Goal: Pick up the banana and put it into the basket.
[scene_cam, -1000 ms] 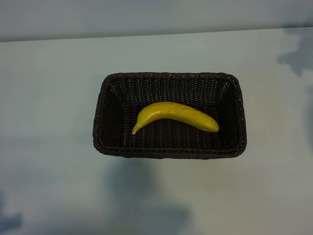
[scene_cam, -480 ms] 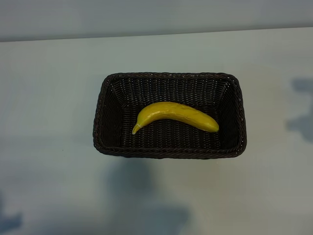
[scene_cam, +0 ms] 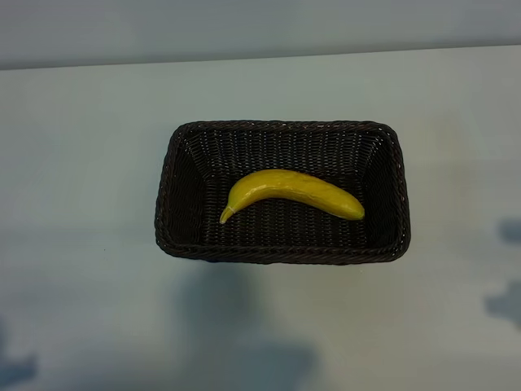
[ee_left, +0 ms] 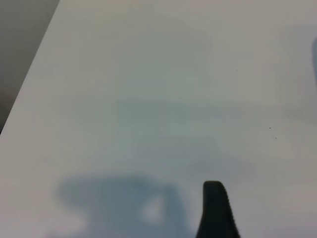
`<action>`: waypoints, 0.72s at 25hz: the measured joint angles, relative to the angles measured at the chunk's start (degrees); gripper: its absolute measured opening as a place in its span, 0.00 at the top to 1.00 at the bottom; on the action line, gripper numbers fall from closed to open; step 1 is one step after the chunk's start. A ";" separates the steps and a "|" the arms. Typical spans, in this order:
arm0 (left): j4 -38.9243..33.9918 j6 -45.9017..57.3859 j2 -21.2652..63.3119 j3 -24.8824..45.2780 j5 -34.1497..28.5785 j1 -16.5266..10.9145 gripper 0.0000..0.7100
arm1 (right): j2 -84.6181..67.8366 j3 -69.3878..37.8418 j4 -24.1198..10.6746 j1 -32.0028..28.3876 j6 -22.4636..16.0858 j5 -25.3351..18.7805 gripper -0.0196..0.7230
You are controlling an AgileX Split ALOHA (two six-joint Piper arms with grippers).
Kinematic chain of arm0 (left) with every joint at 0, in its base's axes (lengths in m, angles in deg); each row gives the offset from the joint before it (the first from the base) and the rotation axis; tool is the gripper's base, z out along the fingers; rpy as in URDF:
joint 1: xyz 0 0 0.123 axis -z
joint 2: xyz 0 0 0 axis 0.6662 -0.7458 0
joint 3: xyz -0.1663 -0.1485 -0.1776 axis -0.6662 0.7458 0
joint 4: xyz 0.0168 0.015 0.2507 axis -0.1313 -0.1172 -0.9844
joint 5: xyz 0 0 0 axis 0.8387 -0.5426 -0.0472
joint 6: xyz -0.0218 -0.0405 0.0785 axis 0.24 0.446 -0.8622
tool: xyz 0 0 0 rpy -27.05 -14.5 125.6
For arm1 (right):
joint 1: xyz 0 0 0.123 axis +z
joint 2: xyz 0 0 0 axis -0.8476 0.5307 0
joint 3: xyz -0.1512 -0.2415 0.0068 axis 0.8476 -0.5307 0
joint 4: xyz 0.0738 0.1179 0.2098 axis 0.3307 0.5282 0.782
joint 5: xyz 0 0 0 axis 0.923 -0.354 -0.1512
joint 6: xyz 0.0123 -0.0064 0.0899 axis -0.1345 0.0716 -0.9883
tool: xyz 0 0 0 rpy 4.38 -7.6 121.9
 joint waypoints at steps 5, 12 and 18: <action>0.00 0.00 0.00 0.00 0.00 0.00 0.29 | -11.92 -1.21 0.00 0.00 -0.25 0.05 0.16; 0.00 0.00 0.00 0.00 0.00 0.00 0.29 | -25.74 -1.26 -0.05 0.00 -0.25 0.05 0.16; 0.00 0.00 0.00 0.00 0.00 0.00 0.29 | -32.93 -1.26 -0.05 0.00 -0.25 0.11 0.16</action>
